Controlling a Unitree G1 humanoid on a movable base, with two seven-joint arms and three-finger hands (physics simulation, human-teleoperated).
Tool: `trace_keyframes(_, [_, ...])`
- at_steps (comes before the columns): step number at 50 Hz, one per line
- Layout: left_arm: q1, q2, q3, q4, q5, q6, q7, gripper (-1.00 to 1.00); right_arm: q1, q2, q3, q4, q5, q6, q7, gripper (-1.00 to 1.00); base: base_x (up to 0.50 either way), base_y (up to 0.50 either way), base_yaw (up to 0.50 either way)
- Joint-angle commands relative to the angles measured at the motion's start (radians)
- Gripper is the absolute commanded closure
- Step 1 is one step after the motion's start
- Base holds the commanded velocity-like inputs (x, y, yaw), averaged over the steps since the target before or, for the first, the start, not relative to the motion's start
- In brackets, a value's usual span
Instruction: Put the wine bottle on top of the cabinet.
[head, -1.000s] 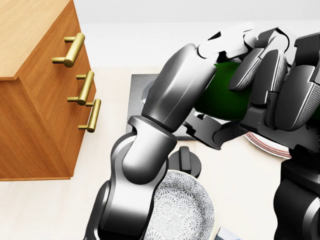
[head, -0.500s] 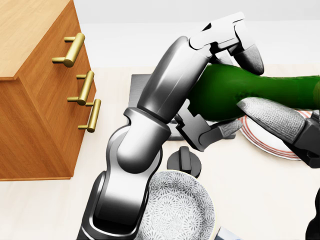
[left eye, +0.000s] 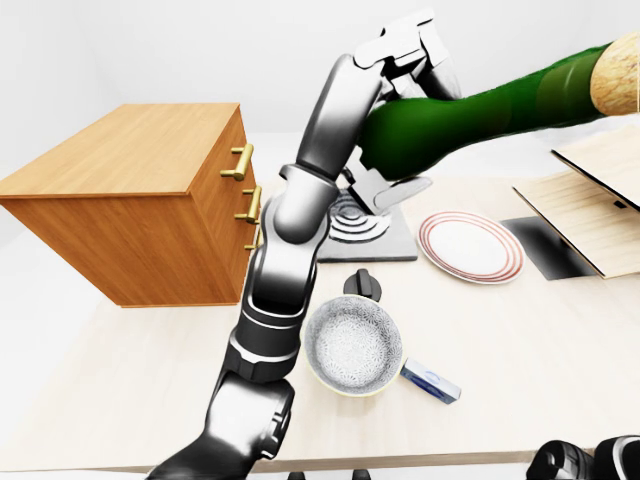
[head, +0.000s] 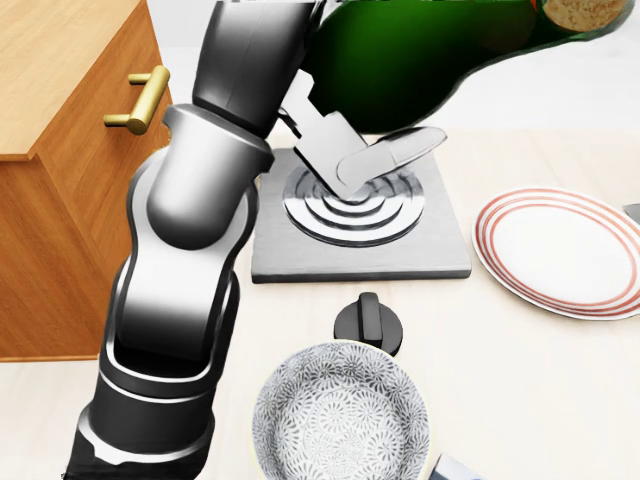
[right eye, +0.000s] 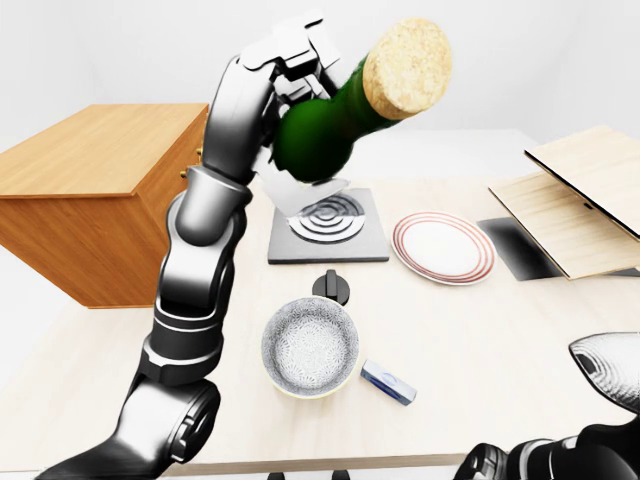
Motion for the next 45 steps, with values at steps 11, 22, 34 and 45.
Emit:
trace_keyframes(11, [-0.582, 0.370, 0.221, 0.315, -0.354, 0.000, 0.133, 0.95, 0.222, 0.023, -0.080, 0.004, 0.149, 0.000, -0.070, -1.00, 0.00, 0.00, 0.00])
trace_keyframes(22, [-0.775, 0.628, 0.280, 0.590, -0.514, 0.000, 0.182, 0.95, 0.204, 0.035, 0.014, 0.006, 0.132, 0.000, -0.126, -1.00, 0.00, 0.00, 0.00])
trace_keyframes(34, [-0.808, 0.819, 0.316, 0.660, -0.598, 0.000, 0.175, 0.94, 0.212, 0.071, 0.113, 0.025, 0.048, 0.000, -0.120, -1.00, 0.00, 0.00, 0.00])
trace_keyframes(45, [-0.694, 0.906, 0.352, 0.834, -0.681, 0.000, 0.171, 0.94, 0.204, 0.092, 0.138, 0.009, 0.008, 0.000, -0.101, -1.00, 0.00, 0.00, 0.00])
